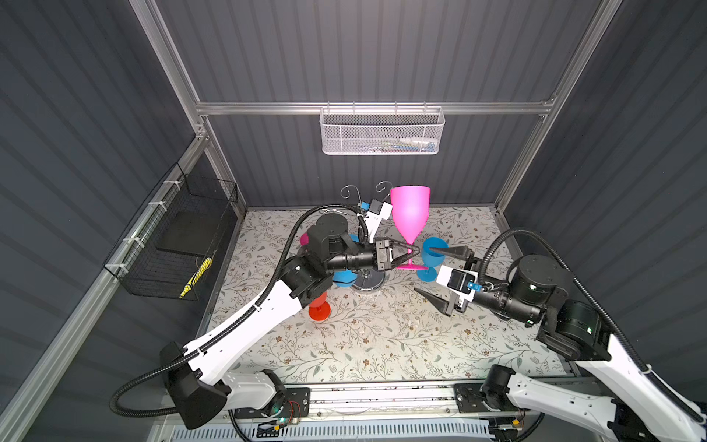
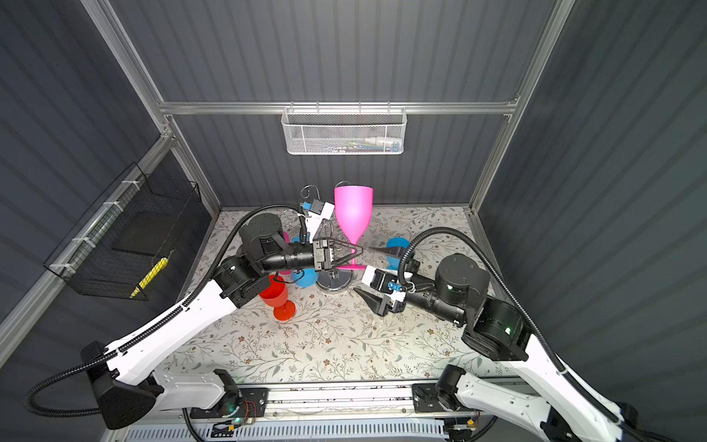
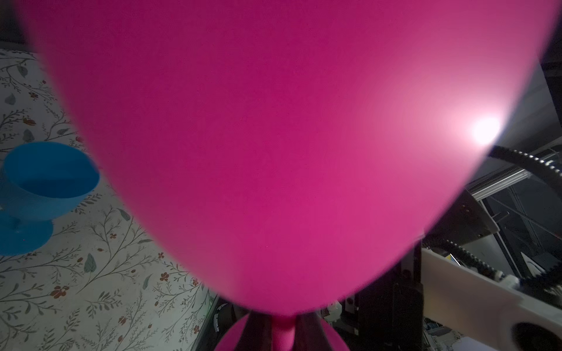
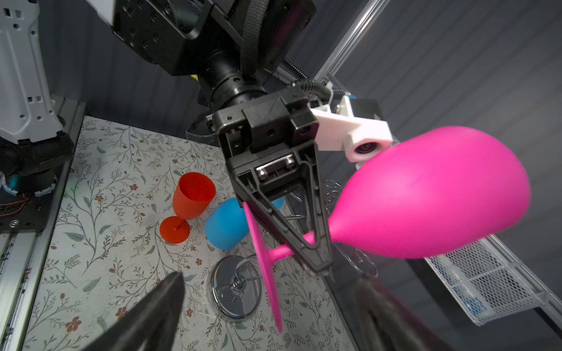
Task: Take the wine glass off the wine glass rack
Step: Pick up the wine glass from the wine glass rack.
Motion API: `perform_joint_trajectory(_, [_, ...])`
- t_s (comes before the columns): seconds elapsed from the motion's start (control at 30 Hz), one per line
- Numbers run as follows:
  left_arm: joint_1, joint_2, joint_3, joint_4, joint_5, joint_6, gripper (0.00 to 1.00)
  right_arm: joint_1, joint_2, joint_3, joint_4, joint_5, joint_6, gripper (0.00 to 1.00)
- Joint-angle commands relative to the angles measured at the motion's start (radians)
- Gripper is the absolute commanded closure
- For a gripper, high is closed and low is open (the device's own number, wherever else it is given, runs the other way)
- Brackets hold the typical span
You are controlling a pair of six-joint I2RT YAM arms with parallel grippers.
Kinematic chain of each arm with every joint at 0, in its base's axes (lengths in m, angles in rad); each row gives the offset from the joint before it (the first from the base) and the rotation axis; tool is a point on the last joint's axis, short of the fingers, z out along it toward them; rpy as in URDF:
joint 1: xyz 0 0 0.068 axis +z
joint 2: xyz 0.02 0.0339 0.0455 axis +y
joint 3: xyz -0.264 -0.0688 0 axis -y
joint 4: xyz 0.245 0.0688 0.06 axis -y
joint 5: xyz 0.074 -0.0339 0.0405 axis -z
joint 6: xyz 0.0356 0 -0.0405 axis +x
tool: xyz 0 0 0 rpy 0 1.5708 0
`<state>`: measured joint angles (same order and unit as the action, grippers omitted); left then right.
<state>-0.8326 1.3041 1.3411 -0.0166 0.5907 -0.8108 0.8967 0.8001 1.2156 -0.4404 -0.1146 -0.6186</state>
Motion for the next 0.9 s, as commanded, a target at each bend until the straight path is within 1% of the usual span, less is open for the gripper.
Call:
perform_joint_trajectory(0.0, [-0.006, -0.043, 0.063, -0.105, -0.078, 0.121, 1.0, 0.004, -0.039, -0.033, 0.113, 0.047, 0.068, 0.01])
perform_joint_trajectory(0.03, [-0.004, -0.047, 0.111, -0.142, -0.101, 0.164, 1.0, 0.005, -0.047, -0.041, 0.141, 0.062, 0.089, 0.01])
perform_joint_trajectory(0.13, [-0.005, -0.062, 0.188, -0.296, -0.226, 0.316, 1.0, 0.005, -0.061, -0.058, 0.242, 0.155, 0.21, 0.01])
perform_joint_trajectory(0.2, [-0.005, -0.076, 0.222, -0.374, -0.328, 0.418, 1.0, 0.003, -0.044, -0.026, 0.264, 0.311, 0.374, 0.01])
perform_joint_trajectory(0.27, [-0.005, -0.087, 0.248, -0.435, -0.401, 0.51, 1.0, -0.003, 0.015, 0.083, 0.154, 0.455, 0.508, 0.01])
perform_joint_trajectory(0.3, [-0.005, -0.089, 0.266, -0.466, -0.434, 0.561, 1.0, -0.008, 0.056, 0.152, 0.071, 0.49, 0.566, 0.01])
perform_joint_trajectory(0.33, [-0.006, -0.088, 0.284, -0.497, -0.465, 0.601, 1.0, -0.014, 0.09, 0.214, -0.009, 0.498, 0.611, 0.01])
perform_joint_trajectory(0.4, [-0.005, -0.08, 0.324, -0.564, -0.526, 0.688, 1.0, -0.036, 0.146, 0.312, -0.117, 0.435, 0.697, 0.01])
perform_joint_trajectory(0.47, [-0.005, -0.074, 0.353, -0.611, -0.575, 0.756, 1.0, -0.069, 0.161, 0.34, -0.124, 0.326, 0.768, 0.01])
perform_joint_trajectory(0.53, [-0.005, -0.073, 0.365, -0.637, -0.619, 0.818, 1.0, -0.122, 0.163, 0.341, -0.106, 0.246, 0.876, 0.01])
perform_joint_trajectory(0.6, [-0.005, -0.078, 0.366, -0.648, -0.655, 0.883, 1.0, -0.229, 0.169, 0.339, -0.1, 0.091, 1.017, 0.01])
perform_joint_trajectory(0.7, [-0.006, -0.09, 0.354, -0.651, -0.672, 0.977, 1.0, -0.371, 0.179, 0.314, -0.071, -0.124, 1.214, 0.01])
perform_joint_trajectory(0.73, [-0.006, -0.095, 0.348, -0.651, -0.679, 1.006, 1.0, -0.403, 0.184, 0.302, -0.063, -0.178, 1.267, 0.01])
perform_joint_trajectory(0.8, [-0.006, -0.106, 0.329, -0.644, -0.697, 1.063, 1.0, -0.476, 0.21, 0.29, -0.056, -0.33, 1.383, 0.01])
perform_joint_trajectory(0.87, [-0.005, -0.115, 0.316, -0.644, -0.717, 1.116, 1.0, -0.518, 0.232, 0.254, -0.003, -0.452, 1.475, 0.01])
